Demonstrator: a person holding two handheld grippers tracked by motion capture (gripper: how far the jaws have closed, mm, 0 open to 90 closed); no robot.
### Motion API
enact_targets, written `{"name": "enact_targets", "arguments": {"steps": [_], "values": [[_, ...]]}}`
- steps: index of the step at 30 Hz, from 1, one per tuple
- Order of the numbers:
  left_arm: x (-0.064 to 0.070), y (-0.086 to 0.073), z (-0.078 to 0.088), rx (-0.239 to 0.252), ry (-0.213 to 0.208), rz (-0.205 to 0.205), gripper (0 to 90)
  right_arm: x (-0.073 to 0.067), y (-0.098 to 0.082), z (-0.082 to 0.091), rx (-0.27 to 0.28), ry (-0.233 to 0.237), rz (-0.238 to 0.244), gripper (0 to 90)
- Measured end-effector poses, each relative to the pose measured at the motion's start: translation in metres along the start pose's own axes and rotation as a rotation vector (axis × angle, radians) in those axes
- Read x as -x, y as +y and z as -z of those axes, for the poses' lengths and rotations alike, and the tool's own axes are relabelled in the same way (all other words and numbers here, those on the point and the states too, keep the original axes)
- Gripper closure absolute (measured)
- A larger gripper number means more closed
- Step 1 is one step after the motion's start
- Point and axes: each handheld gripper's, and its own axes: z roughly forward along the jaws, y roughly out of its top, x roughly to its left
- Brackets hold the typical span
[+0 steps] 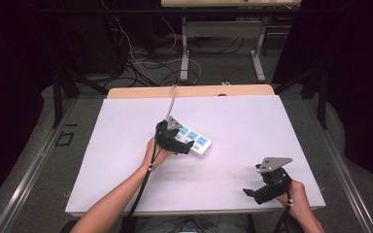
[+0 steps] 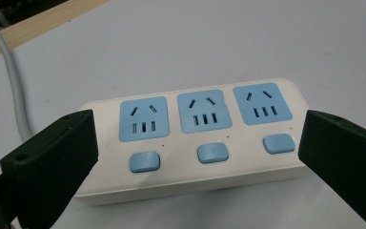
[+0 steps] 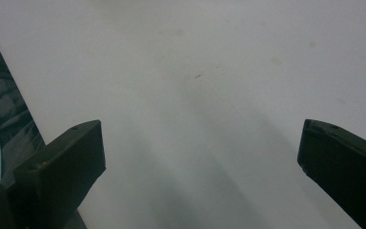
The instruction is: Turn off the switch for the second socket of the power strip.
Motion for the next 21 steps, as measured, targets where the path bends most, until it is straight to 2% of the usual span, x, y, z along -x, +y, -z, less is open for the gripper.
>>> {"name": "enact_targets", "arguments": {"steps": [5, 8, 13, 16, 19, 20, 21], "values": [[0.002, 0.001, 0.004, 0.015, 0.005, -0.009, 0.0, 0.0, 0.0, 0.0, 0.006, 0.003, -0.011, 1.3], [0.003, 0.001, 0.008, 0.009, 0.014, -0.026, 0.0, 0.0, 0.0, 0.001, -0.005, -0.001, -0.001, 1.3], [0.004, 0.0, 0.014, -0.004, 0.005, -0.043, 0.0, 0.0, 0.0, 0.002, -0.002, -0.007, -0.003, 1.3], [0.003, 0.0, 0.017, -0.01, 0.014, -0.07, 0.0, 0.0, 0.0, 0.002, -0.009, -0.007, -0.004, 1.2], [0.004, -0.001, 0.021, -0.017, 0.012, -0.066, 0.0, 0.0, 0.0, 0.002, 0.003, -0.018, -0.007, 1.2], [0.003, -0.001, 0.023, -0.011, 0.02, -0.076, 0.0, 0.001, 0.0, 0.003, 0.001, -0.023, -0.001, 1.1], [0.004, -0.002, 0.024, -0.008, 0.016, -0.067, 0.0, 0.0, 0.0, 0.002, 0.003, -0.019, -0.012, 1.2]]}}
